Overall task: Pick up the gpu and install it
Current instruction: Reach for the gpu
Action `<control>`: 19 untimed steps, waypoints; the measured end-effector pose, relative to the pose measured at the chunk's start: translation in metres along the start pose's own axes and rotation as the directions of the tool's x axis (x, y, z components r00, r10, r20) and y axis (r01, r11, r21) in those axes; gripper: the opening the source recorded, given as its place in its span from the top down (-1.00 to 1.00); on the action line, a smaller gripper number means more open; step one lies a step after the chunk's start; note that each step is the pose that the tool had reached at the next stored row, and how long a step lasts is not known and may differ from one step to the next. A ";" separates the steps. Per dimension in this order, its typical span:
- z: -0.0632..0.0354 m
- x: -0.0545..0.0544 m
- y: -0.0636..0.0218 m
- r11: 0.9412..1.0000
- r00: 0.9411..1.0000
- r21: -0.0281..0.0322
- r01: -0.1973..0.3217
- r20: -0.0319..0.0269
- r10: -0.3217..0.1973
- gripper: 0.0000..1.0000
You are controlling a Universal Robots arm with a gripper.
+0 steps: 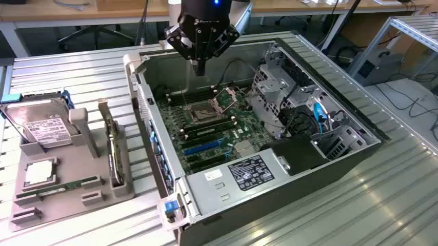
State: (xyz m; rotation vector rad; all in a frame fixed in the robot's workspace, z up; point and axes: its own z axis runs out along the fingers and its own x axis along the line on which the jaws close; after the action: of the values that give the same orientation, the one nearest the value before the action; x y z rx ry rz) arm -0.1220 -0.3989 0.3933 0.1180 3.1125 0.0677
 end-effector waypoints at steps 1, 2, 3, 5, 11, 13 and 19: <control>0.0000 0.000 0.0000 1.000 1.000 0.000 0.000 0.000 0.000 0.79; 0.0000 0.001 0.0000 1.000 1.000 0.000 0.000 0.000 0.000 0.79; 0.0000 0.001 -0.0001 1.000 1.000 0.000 0.000 0.000 0.000 0.79; 0.0000 0.002 -0.0002 1.000 1.000 0.000 0.000 0.000 0.000 0.79; -0.0002 0.006 -0.0004 1.000 1.000 0.000 0.000 0.000 0.000 0.79; -0.0002 0.006 -0.0005 1.000 1.000 0.000 0.000 0.000 0.000 0.79; -0.0002 0.008 -0.0006 1.000 1.000 0.000 0.000 0.000 0.000 0.79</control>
State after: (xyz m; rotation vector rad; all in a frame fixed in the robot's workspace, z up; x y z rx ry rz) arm -0.1305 -0.3989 0.3933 0.1180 3.1125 0.0677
